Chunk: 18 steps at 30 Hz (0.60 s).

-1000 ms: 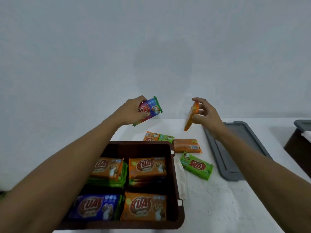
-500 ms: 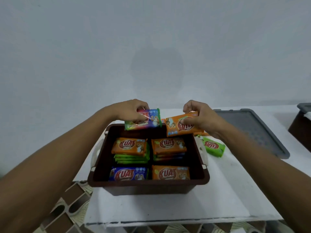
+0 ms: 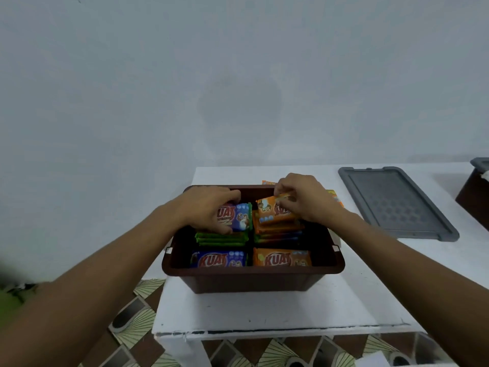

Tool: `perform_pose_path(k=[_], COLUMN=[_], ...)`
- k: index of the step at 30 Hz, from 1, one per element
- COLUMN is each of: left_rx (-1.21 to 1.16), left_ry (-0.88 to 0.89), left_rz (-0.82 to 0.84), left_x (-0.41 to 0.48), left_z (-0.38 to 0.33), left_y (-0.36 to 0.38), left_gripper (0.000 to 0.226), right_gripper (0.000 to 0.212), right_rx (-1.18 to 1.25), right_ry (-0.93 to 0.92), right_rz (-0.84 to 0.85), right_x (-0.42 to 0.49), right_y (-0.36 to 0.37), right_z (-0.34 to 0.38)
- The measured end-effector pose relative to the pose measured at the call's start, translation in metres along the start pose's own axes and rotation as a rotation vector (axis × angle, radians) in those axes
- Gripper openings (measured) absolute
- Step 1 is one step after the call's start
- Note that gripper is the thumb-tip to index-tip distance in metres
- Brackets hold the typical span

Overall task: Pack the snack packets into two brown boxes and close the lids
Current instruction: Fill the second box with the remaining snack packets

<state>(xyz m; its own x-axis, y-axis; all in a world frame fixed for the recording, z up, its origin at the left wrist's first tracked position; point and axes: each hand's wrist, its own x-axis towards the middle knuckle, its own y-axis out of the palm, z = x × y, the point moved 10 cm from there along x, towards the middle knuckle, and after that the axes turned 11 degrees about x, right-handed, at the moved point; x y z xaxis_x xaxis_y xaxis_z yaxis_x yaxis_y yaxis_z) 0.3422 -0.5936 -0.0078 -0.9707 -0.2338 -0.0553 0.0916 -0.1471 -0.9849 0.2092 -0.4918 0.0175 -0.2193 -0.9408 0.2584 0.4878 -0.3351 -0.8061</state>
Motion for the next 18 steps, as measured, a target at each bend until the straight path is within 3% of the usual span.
perform_pose_path(k=[4,7,12,18], left_rx=[0.141,0.179,0.122,0.067], left_ry=[0.025,0.053,0.046,0.017], left_rz=[-0.108,-0.196,-0.125,-0.108], left_x=[-0.006,-0.009,-0.006,-0.005], left_z=[-0.003,-0.007,-0.008,-0.004], left_y=[-0.004,-0.01,-0.002,0.001], left_gripper=[0.068,0.06,0.066,0.064], right_gripper=[0.018,0.022,0.045,0.051], right_rx=[-0.18,-0.215,-0.306,-0.368], right_ry=[-0.065,-0.073,-0.018,-0.018], right_rz=[0.123,0.195,0.3,0.297], right_x=[-0.01,-0.011,-0.013,-0.013], right_y=[0.019,0.023,0.031,0.034], right_z=[0.003,0.009,0.003,0.003])
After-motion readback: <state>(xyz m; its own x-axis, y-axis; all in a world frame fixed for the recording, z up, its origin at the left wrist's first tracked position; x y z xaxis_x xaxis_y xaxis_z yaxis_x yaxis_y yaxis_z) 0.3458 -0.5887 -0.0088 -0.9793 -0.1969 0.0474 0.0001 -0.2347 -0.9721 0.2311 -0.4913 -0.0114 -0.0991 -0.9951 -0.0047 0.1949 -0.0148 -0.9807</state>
